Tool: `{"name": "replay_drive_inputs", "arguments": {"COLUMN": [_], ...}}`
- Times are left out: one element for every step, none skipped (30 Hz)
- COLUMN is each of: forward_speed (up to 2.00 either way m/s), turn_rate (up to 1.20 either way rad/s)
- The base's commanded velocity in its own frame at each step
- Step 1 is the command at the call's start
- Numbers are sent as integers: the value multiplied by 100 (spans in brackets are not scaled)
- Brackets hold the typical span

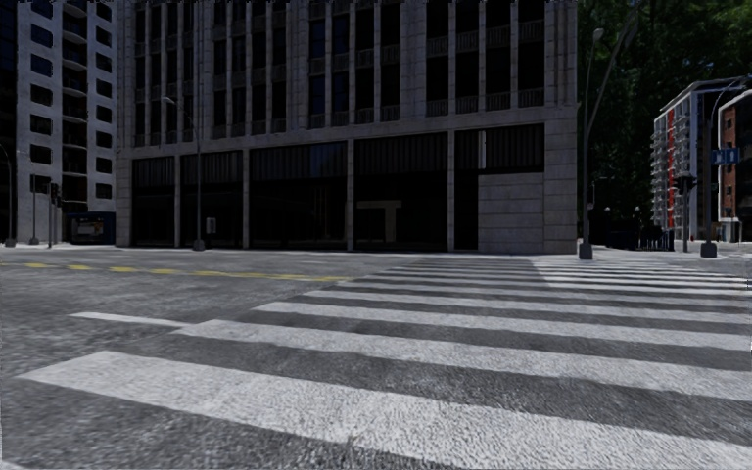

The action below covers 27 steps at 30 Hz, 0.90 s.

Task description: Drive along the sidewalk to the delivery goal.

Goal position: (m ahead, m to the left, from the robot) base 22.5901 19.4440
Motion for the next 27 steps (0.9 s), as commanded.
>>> {"name": "replay_drive_inputs", "arguments": {"forward_speed": [154, 154, 154, 200, 200, 200, 200, 200, 200, 200, 200, 200, 200, 200, 200, 200, 200, 200, 200, 200, 200, 200, 200, 200, 200, 200, 200], "turn_rate": [-46, -46, -46, -46, -46, -46, -46, -46, -46, -46, -46, -46, -46, -44, -44, -42, -32, -32, -30, -29, -6, 0, 0, 0, 0, 0, 0]}}
